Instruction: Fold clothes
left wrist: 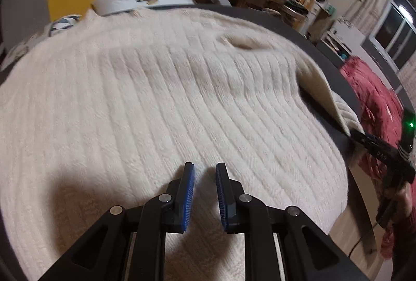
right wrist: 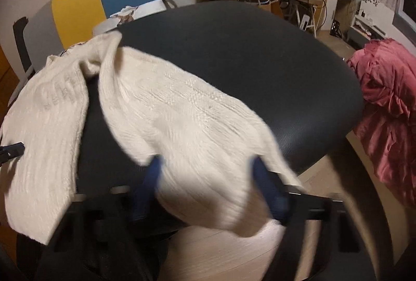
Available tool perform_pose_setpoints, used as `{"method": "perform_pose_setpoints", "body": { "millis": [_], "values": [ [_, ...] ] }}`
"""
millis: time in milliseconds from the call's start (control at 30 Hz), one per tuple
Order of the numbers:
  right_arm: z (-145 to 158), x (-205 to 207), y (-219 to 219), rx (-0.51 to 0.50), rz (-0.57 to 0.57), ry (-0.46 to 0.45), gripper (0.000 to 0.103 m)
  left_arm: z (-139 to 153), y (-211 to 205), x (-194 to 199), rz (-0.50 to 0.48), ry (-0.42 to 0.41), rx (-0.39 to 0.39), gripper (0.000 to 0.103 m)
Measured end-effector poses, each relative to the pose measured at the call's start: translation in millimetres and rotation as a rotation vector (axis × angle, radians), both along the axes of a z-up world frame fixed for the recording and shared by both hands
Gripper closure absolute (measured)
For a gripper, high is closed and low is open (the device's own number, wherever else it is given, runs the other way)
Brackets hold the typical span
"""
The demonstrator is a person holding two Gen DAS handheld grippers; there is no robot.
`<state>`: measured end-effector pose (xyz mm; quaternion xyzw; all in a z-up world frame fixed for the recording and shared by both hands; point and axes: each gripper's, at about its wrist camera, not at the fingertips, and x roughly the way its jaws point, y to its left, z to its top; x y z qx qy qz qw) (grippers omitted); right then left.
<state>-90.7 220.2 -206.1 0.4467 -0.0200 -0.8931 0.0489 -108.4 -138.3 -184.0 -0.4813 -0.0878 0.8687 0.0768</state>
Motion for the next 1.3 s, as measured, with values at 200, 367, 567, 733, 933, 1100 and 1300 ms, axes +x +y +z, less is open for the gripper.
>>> {"method": "perform_pose_setpoints", "body": {
  "millis": [200, 367, 567, 733, 933, 1100, 1300],
  "values": [
    [14, -17, -4, 0.113, 0.042, -0.020, 0.083, 18, -4, -7, -0.013, 0.080, -0.102, 0.087],
    [66, -44, 12, 0.156, 0.035, 0.071, 0.088, -11, -25, -12, -0.003, -0.023, -0.124, 0.087],
    [75, -100, 19, 0.199, 0.017, 0.050, 0.088, -12, -32, -14, 0.006, -0.051, -0.094, 0.086],
    [63, -129, 32, 0.193, 0.000, -0.001, 0.088, 23, -46, -36, -0.039, 0.046, 0.051, 0.089],
    [75, -141, 39, 0.200, 0.013, 0.012, 0.088, 60, -27, -129, -0.173, 0.194, -0.005, 0.089],
    [90, -154, 36, 0.223, 0.049, 0.022, 0.088, 27, 32, -191, -0.371, 0.121, -0.085, 0.089],
    [97, -171, 39, 0.249, 0.068, 0.023, 0.088, -22, 38, -217, -0.323, -0.026, -0.064, 0.087]
  ]
}}
